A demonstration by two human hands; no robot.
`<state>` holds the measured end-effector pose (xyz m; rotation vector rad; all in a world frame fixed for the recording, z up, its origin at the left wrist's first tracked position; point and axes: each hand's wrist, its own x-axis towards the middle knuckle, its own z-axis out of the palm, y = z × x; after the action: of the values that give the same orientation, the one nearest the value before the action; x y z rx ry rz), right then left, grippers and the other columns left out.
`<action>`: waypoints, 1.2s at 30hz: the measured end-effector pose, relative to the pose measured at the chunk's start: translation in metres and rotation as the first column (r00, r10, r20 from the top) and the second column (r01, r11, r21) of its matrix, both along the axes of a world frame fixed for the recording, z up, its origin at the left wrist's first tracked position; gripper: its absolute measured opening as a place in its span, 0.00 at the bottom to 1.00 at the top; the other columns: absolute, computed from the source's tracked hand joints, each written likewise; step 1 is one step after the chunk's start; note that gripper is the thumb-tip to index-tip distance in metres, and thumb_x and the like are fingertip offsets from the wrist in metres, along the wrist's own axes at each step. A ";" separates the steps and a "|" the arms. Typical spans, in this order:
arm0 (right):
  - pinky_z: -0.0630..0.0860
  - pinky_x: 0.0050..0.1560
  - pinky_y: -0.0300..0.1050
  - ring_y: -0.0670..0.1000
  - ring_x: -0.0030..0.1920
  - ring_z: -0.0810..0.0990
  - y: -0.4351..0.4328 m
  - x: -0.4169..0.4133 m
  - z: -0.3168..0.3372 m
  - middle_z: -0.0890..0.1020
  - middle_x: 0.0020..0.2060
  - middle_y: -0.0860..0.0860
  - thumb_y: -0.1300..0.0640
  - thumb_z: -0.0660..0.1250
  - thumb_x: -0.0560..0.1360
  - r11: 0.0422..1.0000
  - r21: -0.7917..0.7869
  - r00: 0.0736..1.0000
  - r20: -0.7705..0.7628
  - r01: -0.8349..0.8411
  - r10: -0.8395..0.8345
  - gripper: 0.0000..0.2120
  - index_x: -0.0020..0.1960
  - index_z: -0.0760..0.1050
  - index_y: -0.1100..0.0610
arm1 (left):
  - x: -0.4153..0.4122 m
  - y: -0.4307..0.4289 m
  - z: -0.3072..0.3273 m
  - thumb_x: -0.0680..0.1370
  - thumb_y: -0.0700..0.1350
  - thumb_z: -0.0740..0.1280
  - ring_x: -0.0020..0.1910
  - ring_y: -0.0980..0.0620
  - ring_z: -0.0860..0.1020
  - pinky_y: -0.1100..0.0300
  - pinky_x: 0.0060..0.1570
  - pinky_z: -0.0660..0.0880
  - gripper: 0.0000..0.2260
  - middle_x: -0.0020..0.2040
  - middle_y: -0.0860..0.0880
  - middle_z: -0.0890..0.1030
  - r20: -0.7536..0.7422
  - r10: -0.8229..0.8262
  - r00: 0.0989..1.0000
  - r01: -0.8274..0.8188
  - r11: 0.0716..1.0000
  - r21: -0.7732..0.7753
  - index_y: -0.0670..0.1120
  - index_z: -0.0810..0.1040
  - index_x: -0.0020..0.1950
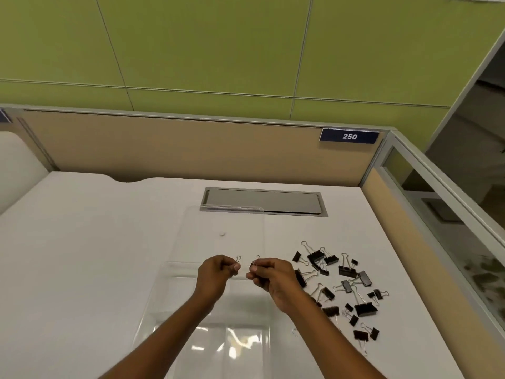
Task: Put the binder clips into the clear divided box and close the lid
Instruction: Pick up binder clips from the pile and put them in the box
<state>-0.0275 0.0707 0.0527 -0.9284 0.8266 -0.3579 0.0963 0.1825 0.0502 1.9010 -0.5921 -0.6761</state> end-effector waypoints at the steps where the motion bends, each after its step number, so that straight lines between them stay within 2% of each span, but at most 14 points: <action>1: 0.80 0.38 0.41 0.58 0.40 0.83 0.010 0.009 0.000 0.82 0.36 0.60 0.72 0.71 0.70 1.000 0.015 1.000 -0.001 -0.008 0.008 0.07 0.48 0.79 0.70 | 0.009 0.011 0.000 0.72 0.44 0.72 0.37 0.53 0.80 0.62 0.37 0.73 0.04 0.34 0.49 0.83 -0.012 0.006 1.000 -0.006 1.000 0.003 0.47 0.81 0.38; 5: 0.76 0.36 0.41 0.53 0.36 0.82 0.049 0.047 -0.003 0.82 0.35 0.57 0.69 0.72 0.70 0.998 0.055 0.997 -0.078 -0.022 0.026 0.05 0.46 0.80 0.67 | 0.043 0.053 0.000 0.73 0.42 0.72 0.32 0.54 0.78 0.68 0.28 0.69 0.03 0.35 0.46 0.84 -0.115 0.051 0.992 -0.049 0.999 0.024 0.42 0.81 0.41; 9: 0.68 0.29 0.39 0.50 0.31 0.78 0.083 0.082 -0.009 0.81 0.32 0.53 0.67 0.73 0.68 0.998 0.029 0.976 -0.213 -0.047 0.052 0.04 0.42 0.82 0.61 | 0.077 0.089 -0.012 0.72 0.42 0.72 0.31 0.51 0.79 0.61 0.29 0.69 0.04 0.35 0.46 0.84 -0.172 0.065 0.983 -0.047 0.993 0.106 0.43 0.82 0.40; 13: 0.66 0.27 0.38 0.49 0.28 0.78 0.108 0.108 -0.014 0.82 0.33 0.54 0.68 0.72 0.68 0.996 -0.009 0.953 -0.292 -0.088 0.081 0.04 0.39 0.82 0.61 | 0.102 0.112 -0.020 0.73 0.41 0.72 0.29 0.49 0.79 0.61 0.25 0.70 0.04 0.36 0.42 0.84 -0.210 0.073 0.975 -0.043 0.989 0.143 0.40 0.82 0.39; 17: 0.65 0.26 0.36 0.49 0.26 0.78 0.124 0.127 -0.021 0.83 0.33 0.55 0.67 0.72 0.68 0.986 -0.111 0.922 -0.379 -0.128 0.078 0.03 0.38 0.83 0.61 | 0.121 0.125 -0.026 0.73 0.39 0.70 0.26 0.47 0.79 0.62 0.24 0.70 0.05 0.37 0.40 0.84 -0.193 0.060 0.979 -0.019 0.979 0.204 0.39 0.81 0.38; 21: 0.65 0.25 0.35 0.49 0.24 0.77 0.130 0.140 -0.027 0.85 0.36 0.56 0.67 0.72 0.67 0.947 -0.243 0.875 -0.479 -0.210 0.071 0.02 0.38 0.83 0.62 | 0.132 0.125 -0.031 0.72 0.34 0.64 0.26 0.46 0.81 0.63 0.21 0.67 0.07 0.35 0.43 0.84 -0.102 -0.003 0.995 0.033 0.956 0.293 0.40 0.81 0.37; 24: 0.71 0.25 0.36 0.50 0.26 0.78 0.131 0.149 -0.032 0.86 0.37 0.53 0.67 0.71 0.67 0.872 -0.375 0.811 -0.584 -0.313 0.040 0.04 0.37 0.83 0.61 | 0.133 0.122 -0.032 0.72 0.35 0.64 0.23 0.48 0.80 0.64 0.21 0.66 0.08 0.34 0.46 0.83 -0.024 -0.078 0.997 0.081 0.933 0.350 0.42 0.81 0.36; 28: 0.79 0.38 0.44 0.52 0.31 0.82 0.130 0.160 -0.042 0.86 0.36 0.51 0.61 0.72 0.69 0.746 -0.477 0.706 -0.708 -0.466 -0.012 0.04 0.36 0.83 0.57 | 0.133 0.114 -0.035 0.74 0.39 0.65 0.22 0.49 0.80 0.63 0.28 0.73 0.08 0.32 0.51 0.82 0.100 -0.185 0.978 0.127 0.900 0.417 0.44 0.80 0.36; 32: 0.77 0.39 0.43 0.54 0.44 0.84 0.133 0.166 -0.045 0.86 0.42 0.51 0.57 0.74 0.70 0.662 -0.519 0.662 -0.748 -0.540 -0.047 0.03 0.43 0.84 0.56 | 0.133 0.111 -0.039 0.76 0.41 0.65 0.23 0.53 0.80 0.64 0.30 0.73 0.05 0.34 0.51 0.82 0.164 -0.249 0.955 0.142 0.864 0.483 0.46 0.78 0.40; 36: 0.73 0.39 0.42 0.55 0.47 0.83 0.133 0.166 -0.047 0.86 0.45 0.52 0.58 0.72 0.72 0.646 -0.528 0.651 -0.756 -0.552 -0.062 0.05 0.46 0.83 0.58 | 0.133 0.111 -0.044 0.76 0.43 0.65 0.25 0.54 0.81 0.63 0.34 0.75 0.02 0.36 0.49 0.83 0.188 -0.242 0.952 0.126 0.867 0.482 0.46 0.77 0.46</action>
<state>0.1386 0.2035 0.0052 -2.0402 1.2804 0.0001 0.2298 0.2932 0.0060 2.4235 -0.8342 -0.7637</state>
